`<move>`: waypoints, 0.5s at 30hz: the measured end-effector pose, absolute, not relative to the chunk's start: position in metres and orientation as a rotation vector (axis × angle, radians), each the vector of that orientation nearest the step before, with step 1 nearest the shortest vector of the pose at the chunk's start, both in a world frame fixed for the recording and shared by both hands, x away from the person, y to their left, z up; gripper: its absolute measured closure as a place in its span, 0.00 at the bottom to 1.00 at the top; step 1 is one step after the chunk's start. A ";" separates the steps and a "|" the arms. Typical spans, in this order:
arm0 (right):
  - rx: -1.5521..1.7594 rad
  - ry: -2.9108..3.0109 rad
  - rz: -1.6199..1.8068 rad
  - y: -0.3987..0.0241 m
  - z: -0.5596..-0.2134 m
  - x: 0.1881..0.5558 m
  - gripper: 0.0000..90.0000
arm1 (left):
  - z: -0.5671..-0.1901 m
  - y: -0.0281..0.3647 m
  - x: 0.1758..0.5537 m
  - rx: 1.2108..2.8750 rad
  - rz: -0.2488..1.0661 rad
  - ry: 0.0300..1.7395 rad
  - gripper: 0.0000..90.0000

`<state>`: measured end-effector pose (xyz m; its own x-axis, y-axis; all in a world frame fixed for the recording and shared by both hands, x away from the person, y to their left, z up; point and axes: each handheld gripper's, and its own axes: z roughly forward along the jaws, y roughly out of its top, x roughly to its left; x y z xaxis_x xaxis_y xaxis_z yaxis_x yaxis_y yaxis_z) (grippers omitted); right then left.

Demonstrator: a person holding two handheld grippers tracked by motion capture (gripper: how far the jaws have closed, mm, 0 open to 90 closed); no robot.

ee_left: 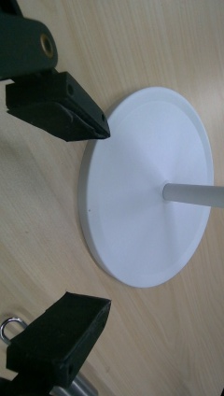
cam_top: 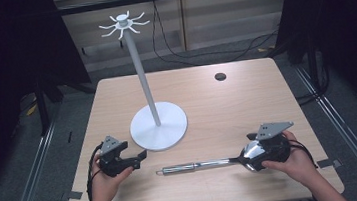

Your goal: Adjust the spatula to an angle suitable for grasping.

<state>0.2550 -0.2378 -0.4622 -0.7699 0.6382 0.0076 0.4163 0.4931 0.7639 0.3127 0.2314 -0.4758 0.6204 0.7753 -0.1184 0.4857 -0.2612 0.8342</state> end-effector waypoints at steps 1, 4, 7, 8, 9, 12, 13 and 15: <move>0.893 2.464 1.148 -0.238 -0.462 0.255 0.18 | -0.476 0.232 0.312 1.925 0.394 0.997 0.17; 0.892 2.474 1.160 -0.231 -0.463 0.255 0.19 | -0.476 0.230 0.311 1.930 0.387 0.988 0.17; 0.877 2.484 1.170 -0.225 -0.464 0.256 0.25 | -0.475 0.229 0.308 1.939 0.383 0.978 0.17; 0.898 2.483 1.187 -0.221 -0.464 0.257 0.31 | -0.475 0.229 0.307 1.937 0.382 0.977 0.17; 0.890 2.487 1.207 -0.218 -0.464 0.257 0.36 | -0.475 0.230 0.306 1.940 0.382 0.975 0.17; 0.865 2.501 1.206 -0.212 -0.464 0.256 0.45 | -0.475 0.231 0.304 1.933 0.385 0.983 0.17; 0.857 2.506 1.193 -0.209 -0.465 0.256 0.52 | -0.475 0.231 0.303 1.937 0.386 0.978 0.17; 0.823 2.544 1.195 -0.199 -0.466 0.258 0.65 | -0.476 0.233 0.302 1.946 0.399 0.976 0.17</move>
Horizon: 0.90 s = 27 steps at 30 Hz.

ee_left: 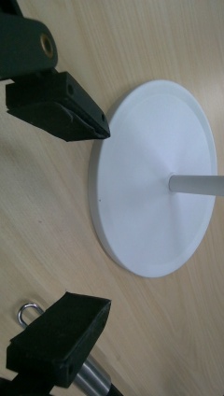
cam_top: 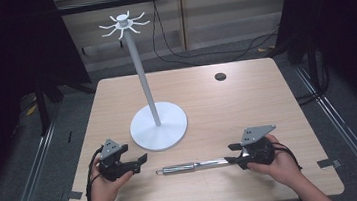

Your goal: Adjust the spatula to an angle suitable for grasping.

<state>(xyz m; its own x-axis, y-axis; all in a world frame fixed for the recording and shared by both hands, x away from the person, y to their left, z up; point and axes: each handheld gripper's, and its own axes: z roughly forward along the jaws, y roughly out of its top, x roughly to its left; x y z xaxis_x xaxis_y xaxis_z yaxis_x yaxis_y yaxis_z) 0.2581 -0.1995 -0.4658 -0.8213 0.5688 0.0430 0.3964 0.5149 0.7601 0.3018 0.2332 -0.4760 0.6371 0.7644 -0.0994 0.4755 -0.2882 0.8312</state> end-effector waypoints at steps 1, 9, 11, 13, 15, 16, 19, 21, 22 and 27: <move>0.823 2.550 1.196 -0.197 -0.466 0.259 0.72 | -0.477 0.236 0.301 1.939 0.398 0.991 0.17; 0.728 2.646 1.193 -0.177 -0.469 0.261 1.00 | -0.477 0.247 0.295 1.923 0.420 1.017 0.17; 0.702 2.664 1.189 -0.171 -0.470 0.263 1.00 | -0.477 0.249 0.293 1.918 0.416 1.018 0.17; 0.697 2.664 1.188 -0.170 -0.470 0.264 1.00 | -0.476 0.248 0.291 1.910 0.406 1.015 0.17; 0.695 2.670 1.184 -0.169 -0.471 0.265 1.00 | -0.475 0.246 0.289 1.909 0.366 0.999 0.19; 0.708 2.657 1.196 -0.171 -0.471 0.266 1.00 | -0.474 0.244 0.288 1.907 0.351 0.993 0.25; 0.739 2.633 1.231 -0.176 -0.469 0.267 1.00 | -0.470 0.234 0.283 1.948 0.238 0.935 0.48; 0.752 2.625 1.238 -0.179 -0.468 0.268 1.00 | -0.469 0.231 0.282 1.955 0.209 0.922 0.63; 0.752 2.625 1.238 -0.179 -0.468 0.268 1.00 | -0.468 0.228 0.281 1.971 0.184 0.912 0.63; 0.758 2.603 1.243 -0.184 -0.466 0.268 1.00 | -0.467 0.215 0.280 2.035 0.057 0.862 0.96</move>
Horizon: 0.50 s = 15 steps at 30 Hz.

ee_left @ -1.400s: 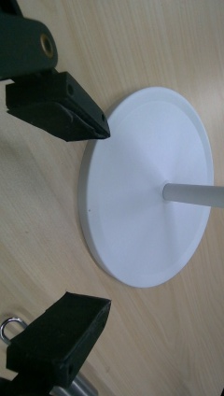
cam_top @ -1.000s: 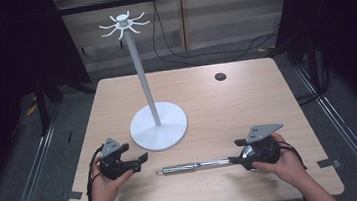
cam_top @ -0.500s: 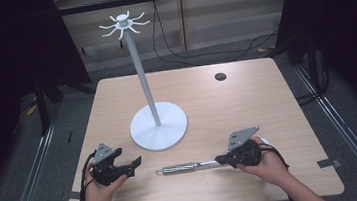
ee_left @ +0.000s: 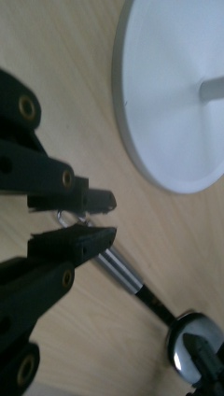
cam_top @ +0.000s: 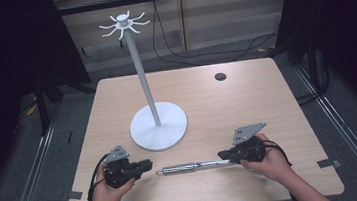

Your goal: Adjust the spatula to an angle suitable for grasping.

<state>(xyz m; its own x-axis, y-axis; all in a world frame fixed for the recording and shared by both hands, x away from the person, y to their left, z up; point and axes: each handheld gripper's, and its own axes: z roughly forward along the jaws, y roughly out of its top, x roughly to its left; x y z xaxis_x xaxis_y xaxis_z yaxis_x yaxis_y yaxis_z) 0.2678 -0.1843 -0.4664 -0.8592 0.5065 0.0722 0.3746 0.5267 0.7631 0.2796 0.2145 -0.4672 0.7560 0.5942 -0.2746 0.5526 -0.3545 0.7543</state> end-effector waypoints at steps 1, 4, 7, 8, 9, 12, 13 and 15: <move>0.762 2.604 1.252 -0.185 -0.466 0.268 1.00 | -0.467 0.213 0.280 2.038 0.034 0.855 0.99; 0.778 2.579 1.260 -0.188 -0.464 0.268 1.00 | -0.470 0.211 0.280 2.051 0.024 0.843 1.00; 0.841 2.557 1.288 -0.193 -0.462 0.269 0.89 | -0.476 0.207 0.279 2.089 -0.012 0.823 1.00; 0.841 2.557 1.288 -0.193 -0.462 0.269 0.89 | -0.476 0.207 0.279 2.089 -0.012 0.823 1.00; 0.835 2.556 1.274 -0.193 -0.462 0.269 0.84 | -0.478 0.206 0.279 2.100 -0.019 0.817 1.00; 0.860 2.535 1.258 -0.193 -0.460 0.268 0.73 | -0.481 0.202 0.280 2.119 -0.049 0.806 1.00; 0.872 2.522 1.264 -0.193 -0.460 0.268 0.72 | -0.482 0.200 0.279 2.127 -0.052 0.803 1.00; 0.890 2.509 1.264 -0.194 -0.460 0.269 0.68 | -0.484 0.197 0.278 2.148 -0.065 0.791 1.00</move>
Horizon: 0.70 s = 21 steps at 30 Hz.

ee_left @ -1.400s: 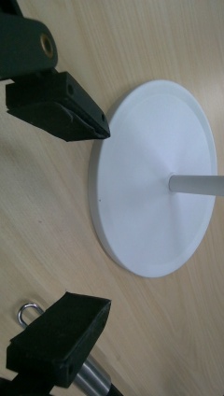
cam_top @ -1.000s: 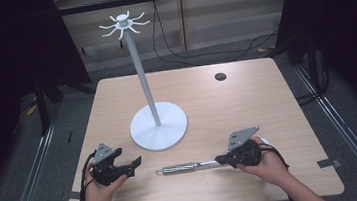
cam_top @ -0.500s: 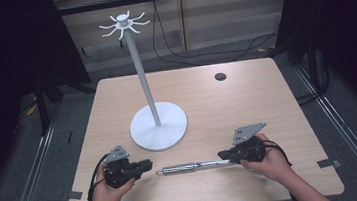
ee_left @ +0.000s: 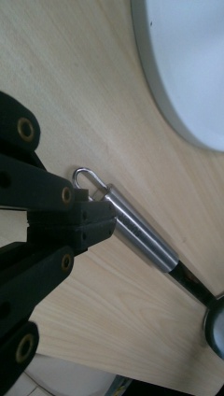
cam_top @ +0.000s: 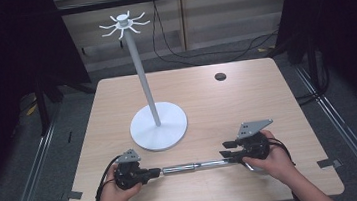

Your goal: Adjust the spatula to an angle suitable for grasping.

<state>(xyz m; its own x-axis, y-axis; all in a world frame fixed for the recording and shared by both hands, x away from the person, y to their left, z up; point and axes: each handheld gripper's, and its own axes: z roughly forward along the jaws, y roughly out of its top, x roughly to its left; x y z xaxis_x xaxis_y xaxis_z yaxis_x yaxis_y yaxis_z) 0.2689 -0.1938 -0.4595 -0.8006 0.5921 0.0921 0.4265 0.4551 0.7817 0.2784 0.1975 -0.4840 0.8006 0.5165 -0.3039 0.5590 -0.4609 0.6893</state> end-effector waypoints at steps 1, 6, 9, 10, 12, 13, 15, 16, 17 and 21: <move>0.888 2.505 1.267 -0.194 -0.460 0.269 0.67 | -0.485 0.196 0.278 2.153 -0.068 0.788 1.00; 0.898 2.491 1.275 -0.197 -0.459 0.269 0.64 | -0.487 0.194 0.278 2.182 -0.076 0.772 1.00; 0.902 2.482 1.280 -0.198 -0.458 0.269 0.62 | -0.489 0.192 0.278 2.197 -0.077 0.764 1.00; 0.904 2.479 1.280 -0.199 -0.458 0.270 0.62 | -0.489 0.191 0.277 2.199 -0.087 0.761 1.00; 0.912 2.476 1.284 -0.200 -0.458 0.270 0.60 | -0.490 0.189 0.277 2.213 -0.087 0.755 1.00; 0.912 2.475 1.284 -0.200 -0.458 0.270 0.59 | -0.491 0.188 0.277 2.220 -0.082 0.755 1.00; 0.908 2.470 1.287 -0.201 -0.457 0.270 0.58 | -0.494 0.186 0.277 2.235 -0.086 0.756 1.00; 0.911 2.466 1.282 -0.201 -0.457 0.270 0.56 | -0.495 0.186 0.278 2.238 -0.085 0.758 1.00; 0.910 2.466 1.286 -0.201 -0.457 0.270 0.56 | -0.496 0.185 0.278 2.245 -0.083 0.759 1.00; 0.913 2.461 1.290 -0.202 -0.456 0.270 0.54 | -0.498 0.186 0.281 2.231 -0.071 0.779 1.00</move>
<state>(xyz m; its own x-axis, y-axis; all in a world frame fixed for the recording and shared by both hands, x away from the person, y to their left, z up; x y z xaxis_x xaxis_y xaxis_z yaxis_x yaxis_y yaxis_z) 0.2697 -0.2021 -0.4555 -0.7840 0.6141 0.0908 0.4242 0.4231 0.8006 0.2813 0.1856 -0.4976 0.8127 0.5112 -0.2797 0.5535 -0.5268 0.6451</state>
